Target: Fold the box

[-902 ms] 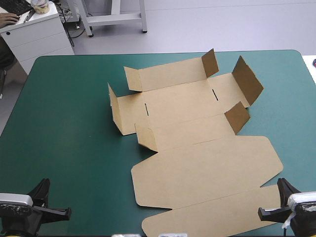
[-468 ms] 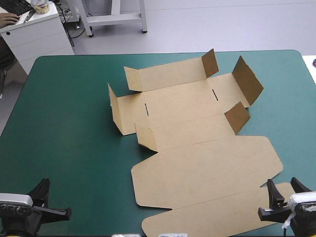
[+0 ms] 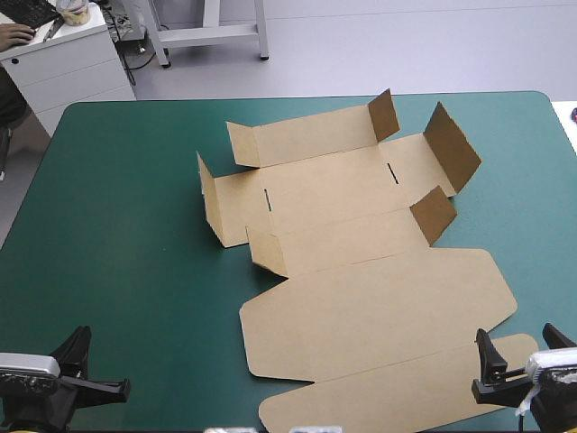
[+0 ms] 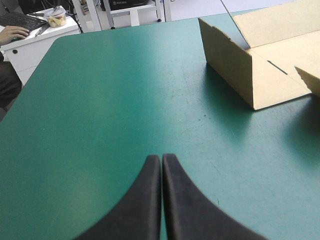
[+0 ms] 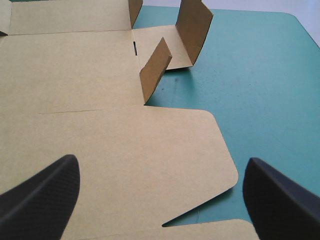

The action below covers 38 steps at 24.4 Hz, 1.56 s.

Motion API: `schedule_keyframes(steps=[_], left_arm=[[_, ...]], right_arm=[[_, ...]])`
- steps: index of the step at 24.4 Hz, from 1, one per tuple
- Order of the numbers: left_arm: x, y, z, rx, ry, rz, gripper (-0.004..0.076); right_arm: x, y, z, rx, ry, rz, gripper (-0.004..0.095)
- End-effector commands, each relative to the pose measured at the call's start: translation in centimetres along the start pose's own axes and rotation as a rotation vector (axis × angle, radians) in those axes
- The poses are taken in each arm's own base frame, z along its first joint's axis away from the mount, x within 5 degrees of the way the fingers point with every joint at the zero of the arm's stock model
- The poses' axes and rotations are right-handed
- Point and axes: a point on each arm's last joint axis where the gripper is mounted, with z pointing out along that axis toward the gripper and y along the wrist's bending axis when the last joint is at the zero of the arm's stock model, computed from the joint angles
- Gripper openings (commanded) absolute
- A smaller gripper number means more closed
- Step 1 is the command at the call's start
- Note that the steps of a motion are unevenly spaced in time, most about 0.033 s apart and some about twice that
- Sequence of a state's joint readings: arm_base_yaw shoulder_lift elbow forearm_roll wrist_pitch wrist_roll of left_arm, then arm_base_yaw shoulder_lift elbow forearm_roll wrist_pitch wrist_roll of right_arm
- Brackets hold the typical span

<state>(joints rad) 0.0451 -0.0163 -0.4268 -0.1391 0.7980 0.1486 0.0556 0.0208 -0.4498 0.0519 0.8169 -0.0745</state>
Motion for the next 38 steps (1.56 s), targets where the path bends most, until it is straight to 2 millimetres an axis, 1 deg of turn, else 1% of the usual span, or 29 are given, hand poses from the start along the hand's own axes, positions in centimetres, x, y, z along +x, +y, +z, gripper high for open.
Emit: schedule_keyframes(steps=[1, 2, 5, 6, 7, 8, 9, 10, 11, 12, 15, 16, 17, 21, 24, 30, 31, 33, 38], left_arm=[[-1.2, 0.0, -0.2, 0.005, -0.084, -0.02, -0.001], [-1.2, 0.0, -0.2, 0.005, -0.084, -0.02, -0.001], [-1.2, 0.0, -0.2, 0.005, -0.084, -0.016, -0.001], [-1.2, 0.0, -0.2, 0.005, -0.084, -0.016, -0.001], [-1.2, 0.0, -0.2, 0.005, -0.084, -0.016, -0.001], [-1.2, 0.0, -0.2, 0.005, -0.084, -0.016, -0.001], [-1.2, 0.0, -0.2, 0.005, -0.084, -0.016, -0.001], [-1.2, 0.0, -0.2, 0.005, -0.084, -0.016, -0.001], [-1.2, 0.0, -0.2, 0.005, -0.084, -0.016, -0.001], [-1.2, 0.0, -0.2, 0.005, -0.084, -0.016, -0.001], [-1.2, 0.0, -0.2, 0.006, -0.084, -0.016, -0.001], [-1.2, 0.0, -0.2, 0.006, -0.084, -0.016, -0.001], [-1.2, 0.0, -0.2, 0.007, -0.084, -0.018, -0.001], [-1.2, 0.0, -0.2, 0.007, -0.084, -0.018, -0.001], [-1.2, 0.0, -0.2, 0.007, -0.084, -0.018, -0.001], [-1.2, 0.0, -0.2, 0.007, -0.084, -0.018, -0.001], [-1.2, 0.0, -0.2, 0.007, -0.084, -0.018, -0.001], [-1.2, 0.0, -0.2, 0.007, -0.084, -0.018, -0.001], [-1.2, 0.0, -0.2, 0.007, -0.084, -0.018, -0.001]], right_arm=[[-3.2, -0.2, 0.2, 0.004, -0.02, -0.012, 0.0819], [-3.9, -0.2, 0.4, 0.003, -0.01, -0.011, 0.0819], [-6.9, -0.3, 1.1, 0.002, 0.014, -0.01, 0.0819], [-8.9, -0.5, 2.1, 0.001, 0.046, -0.009, 0.0819], [-9.8, -0.5, 2.8, -0.001, 0.07, -0.009, 0.0819], [-11.2, -0.6, 4.6, -0.005, 0.142, -0.007, 0.0819], [-12.0, -0.7, 5.5, -0.007, 0.177, -0.009, 0.0819], [-12.8, -0.7, 6.9, -0.013, 0.224, -0.012, 0.0819], [-13.6, -0.8, 8.4, -0.019, 0.271, -0.018, 0.0819], [-14.5, -0.9, 10.3, -0.025, 0.331, -0.029, 0.0819], [-16.1, -1.1, 15.4, -0.042, 0.495, -0.039, 0.0819], [-16.4, -1.2, 16.8, -0.046, 0.534, -0.038, 0.0819], [-16.7, -1.2, 18.7, -0.05, 0.581, -0.037, 0.0819], [-17.1, -1.6, 25.1, -0.061, 0.697, -0.057, 0.0819], [-16.6, -1.9, 28.2, -0.061, 0.75, -0.082, 0.0819], [-15.1, -2.0, 32.7, -0.075, 0.826, -0.108, 0.0819], [-15.0, -2.0, 33.0, -0.078, 0.828, -0.106, 0.0819], [-14.1, -2.0, 34.2, -0.087, 0.855, -0.112, 0.0819], [-12.2, -2.0, 35.8, -0.123, 0.936, -0.151, 0.0819]])
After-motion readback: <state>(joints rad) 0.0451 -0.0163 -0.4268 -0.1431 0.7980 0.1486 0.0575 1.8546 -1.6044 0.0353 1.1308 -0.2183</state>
